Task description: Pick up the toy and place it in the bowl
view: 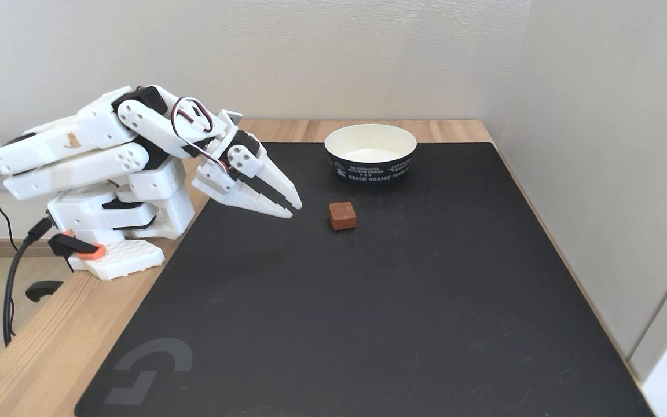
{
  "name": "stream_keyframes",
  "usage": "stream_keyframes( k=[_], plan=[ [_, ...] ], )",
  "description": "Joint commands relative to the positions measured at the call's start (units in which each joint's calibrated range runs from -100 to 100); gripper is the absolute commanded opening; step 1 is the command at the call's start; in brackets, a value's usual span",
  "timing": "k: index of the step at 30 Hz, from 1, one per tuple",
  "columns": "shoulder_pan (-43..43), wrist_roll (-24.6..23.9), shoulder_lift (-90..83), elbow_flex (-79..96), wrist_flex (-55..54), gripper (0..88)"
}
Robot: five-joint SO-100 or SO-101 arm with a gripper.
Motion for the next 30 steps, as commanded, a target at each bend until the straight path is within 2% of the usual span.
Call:
stream_keyframes(
  k=[1,5,7,8,9,10,12,20,24,27,30],
  plan=[
    [0.41,-0.34,-0.50,-0.36,0.21,3.4],
    [0.32,-0.40,-0.50,-0.36,0.05,3.8],
    [-0.18,-0.40,-0.50,-0.54,-0.55,8.0],
    [-0.52,-0.40,-0.58,-0.63,-1.06,12.9],
    [-0.52,-0.40,-0.58,-0.54,-1.90,26.0],
    [-0.52,-0.03,-0.58,-0.54,-1.99,33.1],
    [-0.52,-0.08,-0.58,-0.27,-1.48,42.0],
    [-0.52,-0.76,-0.33,-1.81,-1.14,39.7],
    [-0.35,-2.90,2.17,-13.43,8.77,39.7],
    [-0.43,-2.85,11.09,-22.72,10.38,39.7],
    [-0.52,-3.11,28.85,-35.06,10.04,39.7]
  ],
)
